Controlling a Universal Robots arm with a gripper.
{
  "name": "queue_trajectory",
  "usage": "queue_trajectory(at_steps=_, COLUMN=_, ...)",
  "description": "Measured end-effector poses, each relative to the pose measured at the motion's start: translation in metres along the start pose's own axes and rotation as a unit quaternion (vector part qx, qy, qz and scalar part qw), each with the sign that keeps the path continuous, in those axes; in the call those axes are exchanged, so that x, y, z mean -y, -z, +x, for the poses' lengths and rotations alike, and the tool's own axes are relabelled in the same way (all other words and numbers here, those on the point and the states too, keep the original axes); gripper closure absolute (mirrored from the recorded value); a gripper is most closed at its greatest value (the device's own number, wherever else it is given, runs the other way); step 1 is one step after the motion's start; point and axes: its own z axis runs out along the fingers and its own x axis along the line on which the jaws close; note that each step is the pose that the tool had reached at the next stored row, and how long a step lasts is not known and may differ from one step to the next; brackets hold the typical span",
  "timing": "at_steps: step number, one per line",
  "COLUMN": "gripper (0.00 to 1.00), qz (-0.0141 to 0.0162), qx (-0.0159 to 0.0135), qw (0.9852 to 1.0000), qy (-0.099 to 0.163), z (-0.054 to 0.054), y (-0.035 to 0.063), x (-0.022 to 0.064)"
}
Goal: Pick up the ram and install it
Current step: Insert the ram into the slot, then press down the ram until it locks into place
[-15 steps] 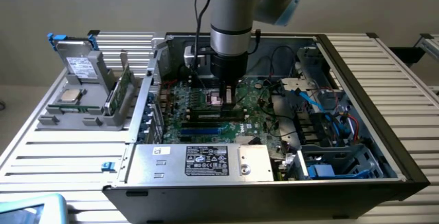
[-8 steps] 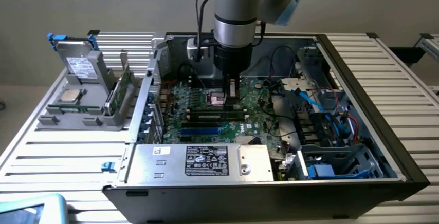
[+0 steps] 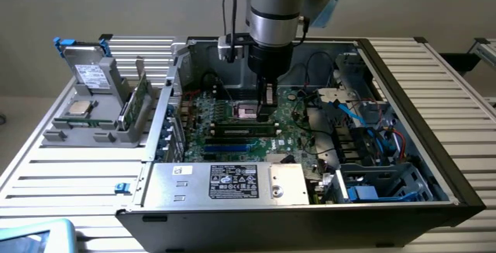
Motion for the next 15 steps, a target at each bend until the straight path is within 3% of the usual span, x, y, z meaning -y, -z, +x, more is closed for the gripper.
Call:
queue_trajectory(at_steps=8, gripper=0.78, qz=0.0, qx=-0.0001, qw=1.0, qy=0.0, z=0.0, y=0.0, x=0.0)
queue_trajectory(at_steps=10, gripper=0.8, qz=0.0, qx=-0.0001, qw=1.0, qy=0.0, z=0.0, y=0.0001, x=0.0)
queue_trajectory(at_steps=12, gripper=0.89, qz=0.0, qx=-0.0001, qw=1.0, qy=0.0, z=0.0, y=0.0001, x=0.0)
queue_trajectory(at_steps=15, gripper=0.89, qz=-0.0001, qx=-0.0003, qw=1.0, qy=0.0, z=0.0, y=-0.0008, x=-0.0005)
